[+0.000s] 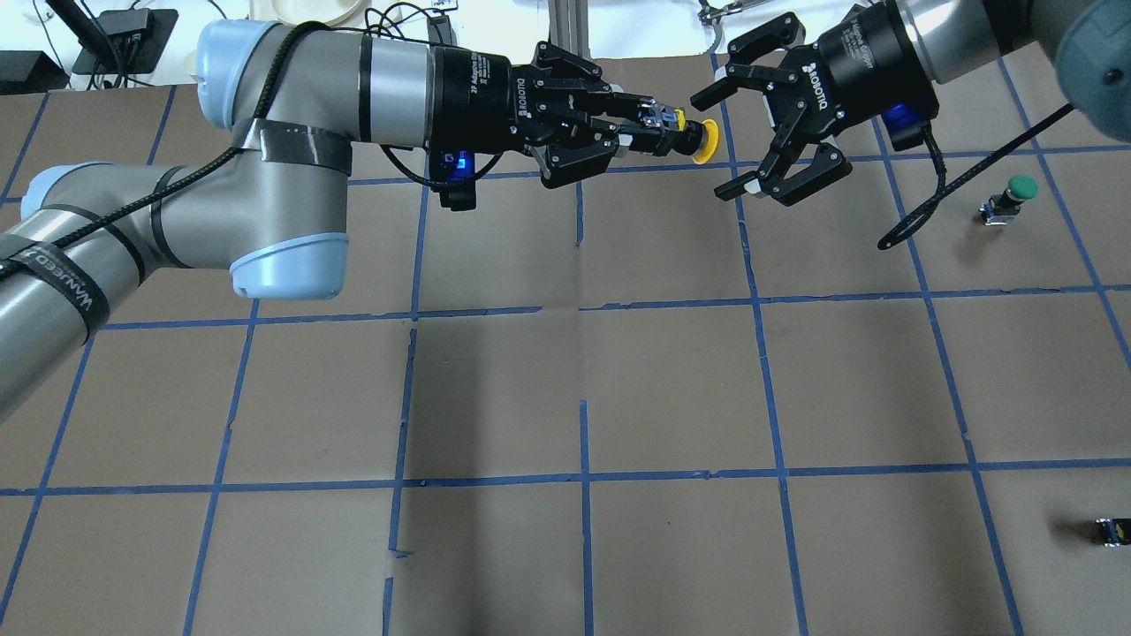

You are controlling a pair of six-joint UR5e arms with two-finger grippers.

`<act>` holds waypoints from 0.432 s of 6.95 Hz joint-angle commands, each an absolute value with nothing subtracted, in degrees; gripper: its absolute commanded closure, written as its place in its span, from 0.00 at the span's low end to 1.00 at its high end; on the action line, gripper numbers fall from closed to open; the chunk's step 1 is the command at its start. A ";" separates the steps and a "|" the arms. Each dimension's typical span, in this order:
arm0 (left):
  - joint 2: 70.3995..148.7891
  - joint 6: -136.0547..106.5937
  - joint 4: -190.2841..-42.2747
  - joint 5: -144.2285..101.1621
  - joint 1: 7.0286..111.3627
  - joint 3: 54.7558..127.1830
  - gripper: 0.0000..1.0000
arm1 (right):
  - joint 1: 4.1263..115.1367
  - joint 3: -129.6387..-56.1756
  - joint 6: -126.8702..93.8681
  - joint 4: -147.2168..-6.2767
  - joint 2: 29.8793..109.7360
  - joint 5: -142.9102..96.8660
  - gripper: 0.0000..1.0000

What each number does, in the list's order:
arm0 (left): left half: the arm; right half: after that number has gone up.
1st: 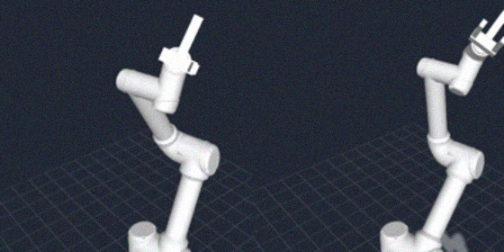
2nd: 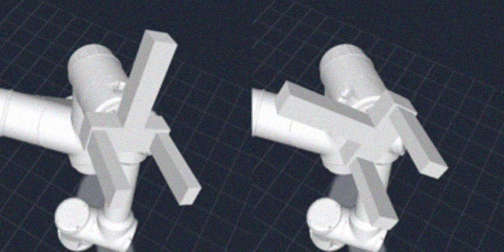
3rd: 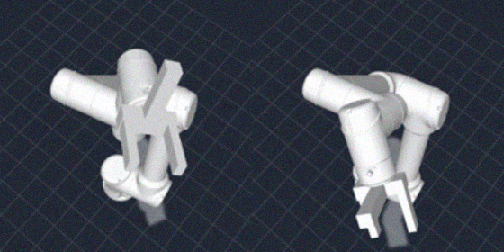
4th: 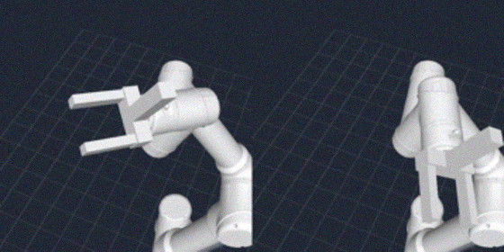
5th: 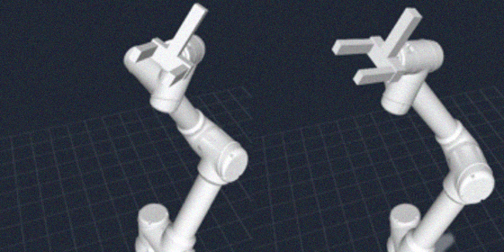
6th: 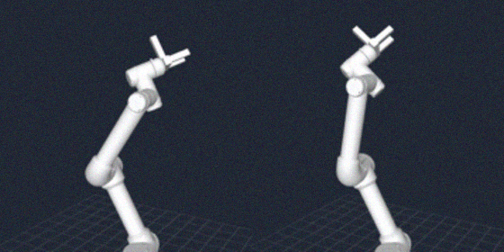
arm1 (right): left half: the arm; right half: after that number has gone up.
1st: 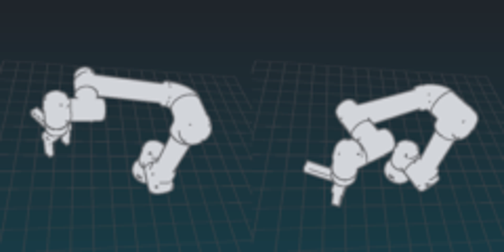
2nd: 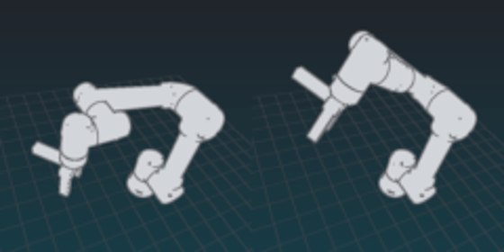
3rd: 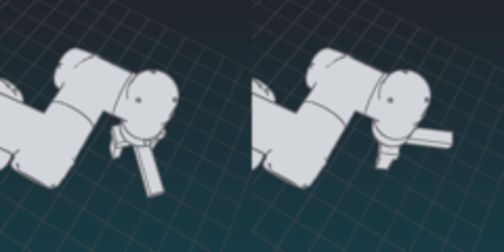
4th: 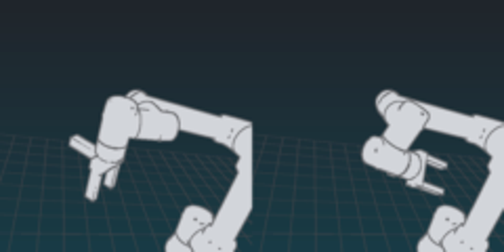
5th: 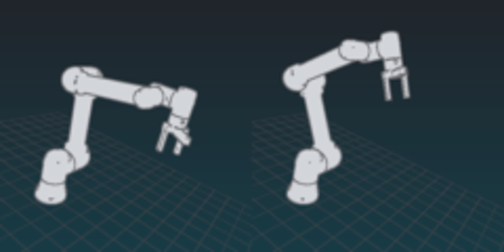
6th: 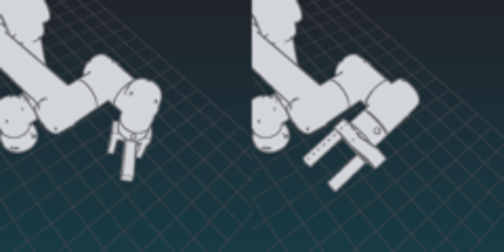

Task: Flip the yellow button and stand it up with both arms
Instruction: 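Lift the yellow button toward the right gripper while the right gripper approaches, then close the right gripper on the yellow button's cap beside the left gripper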

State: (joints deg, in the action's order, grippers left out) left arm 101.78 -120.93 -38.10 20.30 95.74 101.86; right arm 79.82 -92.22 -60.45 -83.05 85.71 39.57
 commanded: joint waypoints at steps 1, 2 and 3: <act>102.04 -121.29 -38.06 20.39 95.80 101.43 0.99 | 79.63 -91.50 -60.47 -83.14 86.13 39.38 0.10; 101.52 -122.94 -37.97 20.30 95.80 101.34 0.99 | 79.63 -91.41 -60.99 -83.14 86.48 38.50 0.09; 101.34 -123.05 -37.97 20.30 95.80 101.25 0.99 | 79.63 -91.41 -61.43 -83.23 86.48 36.15 0.10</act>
State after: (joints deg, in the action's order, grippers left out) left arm 101.61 -122.48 -38.00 20.32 95.80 101.35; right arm 79.65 -91.47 -60.95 -83.16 86.35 38.17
